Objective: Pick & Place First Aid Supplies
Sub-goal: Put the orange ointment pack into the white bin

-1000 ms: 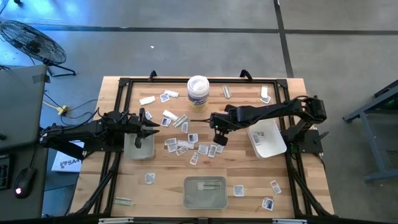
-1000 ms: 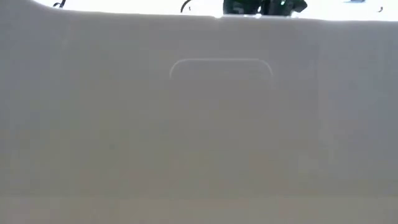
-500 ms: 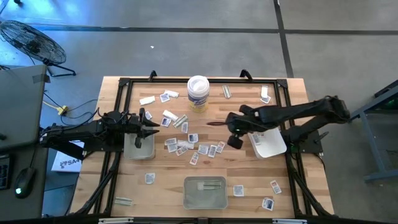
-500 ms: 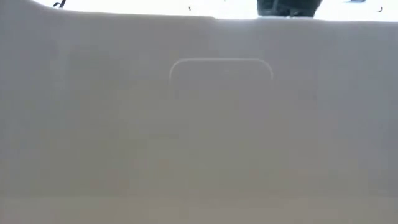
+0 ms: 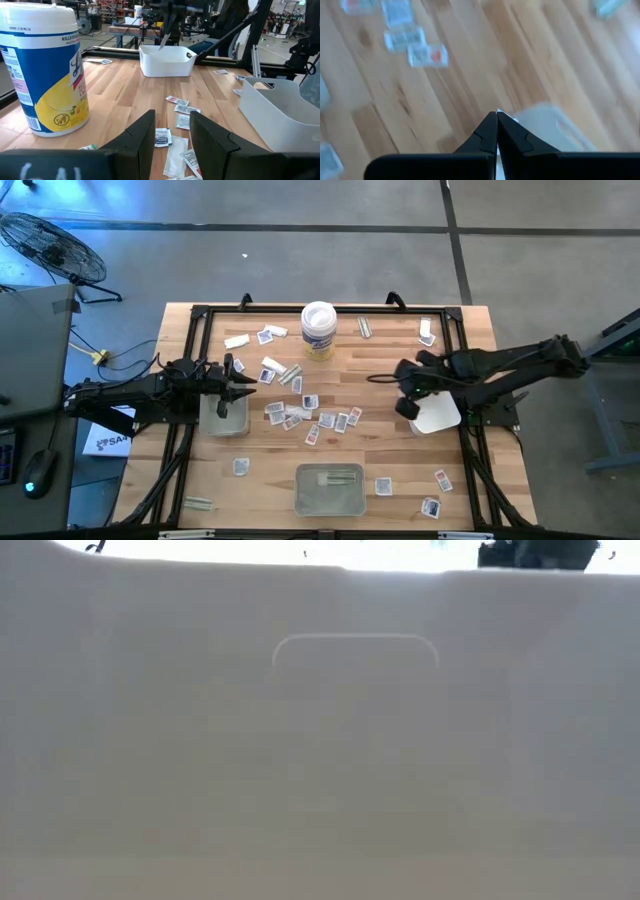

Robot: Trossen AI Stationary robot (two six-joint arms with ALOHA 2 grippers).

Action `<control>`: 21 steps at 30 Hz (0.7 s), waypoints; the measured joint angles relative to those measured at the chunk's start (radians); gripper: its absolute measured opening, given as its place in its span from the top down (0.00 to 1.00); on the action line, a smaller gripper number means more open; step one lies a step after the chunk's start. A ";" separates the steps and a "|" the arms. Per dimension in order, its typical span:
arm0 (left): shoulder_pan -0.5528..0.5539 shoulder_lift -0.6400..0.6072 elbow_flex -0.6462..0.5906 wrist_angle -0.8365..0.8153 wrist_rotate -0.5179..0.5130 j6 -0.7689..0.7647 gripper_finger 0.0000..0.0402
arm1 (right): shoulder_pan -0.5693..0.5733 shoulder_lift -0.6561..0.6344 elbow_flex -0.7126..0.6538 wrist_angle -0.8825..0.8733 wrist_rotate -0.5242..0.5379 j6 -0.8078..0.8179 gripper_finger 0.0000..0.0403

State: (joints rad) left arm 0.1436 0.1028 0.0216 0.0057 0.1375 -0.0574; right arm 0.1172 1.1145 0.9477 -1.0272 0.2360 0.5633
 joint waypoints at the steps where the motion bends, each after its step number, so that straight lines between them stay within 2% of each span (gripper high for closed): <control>1: 0.000 0.000 0.000 0.000 0.000 0.000 0.70 | -0.001 -0.015 -0.028 -0.002 -0.006 0.012 1.00; 7: 0.000 0.000 0.000 0.000 0.000 0.000 0.70 | -0.024 -0.069 -0.203 0.045 -0.037 0.037 1.00; 12: 0.000 0.000 0.000 0.000 0.000 0.000 0.70 | -0.048 -0.067 -0.273 0.051 -0.021 0.041 0.99; 17: 0.000 0.000 0.000 0.000 0.000 0.000 0.70 | -0.073 -0.066 -0.297 0.039 -0.012 0.042 0.91; 21: 0.000 0.000 0.000 0.000 0.000 0.000 0.70 | -0.073 -0.066 -0.261 0.041 -0.001 0.006 0.83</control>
State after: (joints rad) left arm 0.1436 0.1025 0.0216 0.0056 0.1379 -0.0574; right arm 0.0444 1.0481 0.6868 -0.9860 0.2348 0.5689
